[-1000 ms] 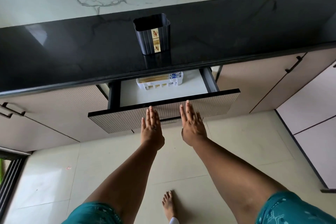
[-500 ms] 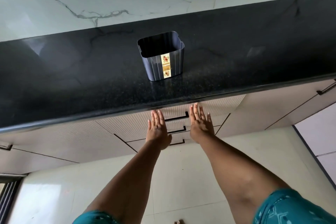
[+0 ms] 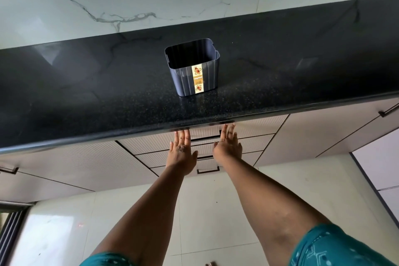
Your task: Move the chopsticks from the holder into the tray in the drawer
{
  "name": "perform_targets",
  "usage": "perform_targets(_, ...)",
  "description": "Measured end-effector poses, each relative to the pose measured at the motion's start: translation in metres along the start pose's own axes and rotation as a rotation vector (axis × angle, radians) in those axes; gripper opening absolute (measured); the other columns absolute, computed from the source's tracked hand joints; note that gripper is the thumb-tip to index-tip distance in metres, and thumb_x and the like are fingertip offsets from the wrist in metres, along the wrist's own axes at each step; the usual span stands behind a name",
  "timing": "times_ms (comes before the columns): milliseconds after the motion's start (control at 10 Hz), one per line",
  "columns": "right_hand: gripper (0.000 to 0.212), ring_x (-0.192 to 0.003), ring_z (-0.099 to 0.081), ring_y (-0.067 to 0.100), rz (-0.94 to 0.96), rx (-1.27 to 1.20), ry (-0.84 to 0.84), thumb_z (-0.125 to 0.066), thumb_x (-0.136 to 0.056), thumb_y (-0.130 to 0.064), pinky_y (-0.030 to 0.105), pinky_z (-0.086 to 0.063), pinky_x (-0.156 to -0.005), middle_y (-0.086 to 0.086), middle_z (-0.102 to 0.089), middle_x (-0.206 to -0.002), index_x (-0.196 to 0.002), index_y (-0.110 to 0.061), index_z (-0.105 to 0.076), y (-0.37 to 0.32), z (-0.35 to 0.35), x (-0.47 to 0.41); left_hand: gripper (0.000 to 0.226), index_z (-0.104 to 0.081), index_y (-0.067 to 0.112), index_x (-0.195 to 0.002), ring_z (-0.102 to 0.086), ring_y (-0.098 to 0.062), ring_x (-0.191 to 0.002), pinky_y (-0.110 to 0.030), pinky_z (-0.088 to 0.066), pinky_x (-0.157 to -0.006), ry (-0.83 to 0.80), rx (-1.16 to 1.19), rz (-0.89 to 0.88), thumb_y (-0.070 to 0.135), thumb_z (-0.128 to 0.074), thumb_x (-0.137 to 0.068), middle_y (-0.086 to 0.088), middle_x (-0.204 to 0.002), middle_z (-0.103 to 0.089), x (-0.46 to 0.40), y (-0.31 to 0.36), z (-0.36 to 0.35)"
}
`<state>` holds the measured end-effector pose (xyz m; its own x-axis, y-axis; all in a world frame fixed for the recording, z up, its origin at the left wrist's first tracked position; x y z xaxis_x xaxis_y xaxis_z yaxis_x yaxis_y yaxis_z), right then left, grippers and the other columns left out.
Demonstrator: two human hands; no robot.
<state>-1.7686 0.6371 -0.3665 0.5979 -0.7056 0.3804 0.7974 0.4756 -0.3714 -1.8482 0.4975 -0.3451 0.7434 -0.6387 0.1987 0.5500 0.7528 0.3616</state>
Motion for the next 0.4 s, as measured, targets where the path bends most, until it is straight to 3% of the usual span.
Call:
perform_targets(100,0.073,-0.151,-0.009,0.025,0.071,0.104,0.14,-0.042,-0.098,-0.03,0.045,-0.014,-0.12,0.007,0.001,-0.164,-0.155,-0.021,0.001,0.01,0.02,0.023,0.06,-0.025,0.013,-0.148,-0.022,-0.027,-0.145,-0.038,-0.022,-0.116,0.155,-0.068,-0.081,0.036,-0.043,-0.096,-0.009,-0.154,-0.031,0.022,0.016,0.019)
perform_targets(200,0.06,-0.142,-0.03,0.026,0.232,0.2,0.289,-0.045,-0.095,-0.033,0.048,-0.022,-0.116,0.008,-0.032,-0.155,-0.15,-0.016,-0.027,0.011,0.035,0.054,0.05,-0.039,0.014,-0.142,-0.04,-0.025,-0.136,-0.037,-0.032,-0.109,0.285,-0.091,-0.167,0.035,-0.041,-0.096,-0.009,-0.145,-0.047,0.048,0.036,0.038)
perform_targets(300,0.052,-0.135,-0.038,0.025,0.429,0.2,0.459,-0.045,-0.094,-0.035,0.047,-0.024,-0.116,0.008,-0.044,-0.144,-0.142,-0.017,-0.04,-0.008,0.063,0.092,0.054,-0.027,0.017,-0.148,-0.023,-0.024,-0.145,-0.037,-0.022,-0.116,0.408,-0.064,-0.176,0.036,-0.035,-0.098,-0.01,-0.155,-0.029,0.068,0.065,0.064)
perform_targets(400,0.06,-0.148,-0.02,0.025,0.461,0.191,0.448,-0.041,-0.097,-0.035,0.043,-0.008,-0.121,0.007,-0.022,-0.161,-0.152,-0.017,-0.025,-0.01,0.077,0.11,0.062,-0.008,0.02,-0.152,0.003,-0.025,-0.148,-0.037,-0.004,-0.119,0.435,-0.1,-0.136,0.041,-0.031,-0.098,-0.011,-0.161,0.0,0.086,0.078,0.073)
Point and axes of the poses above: each hand's wrist, its own x-axis away from the middle knuckle, its own z-axis out of the back of the hand, y = z × x, the point moved 6 cm from there along -x, towards the middle knuckle
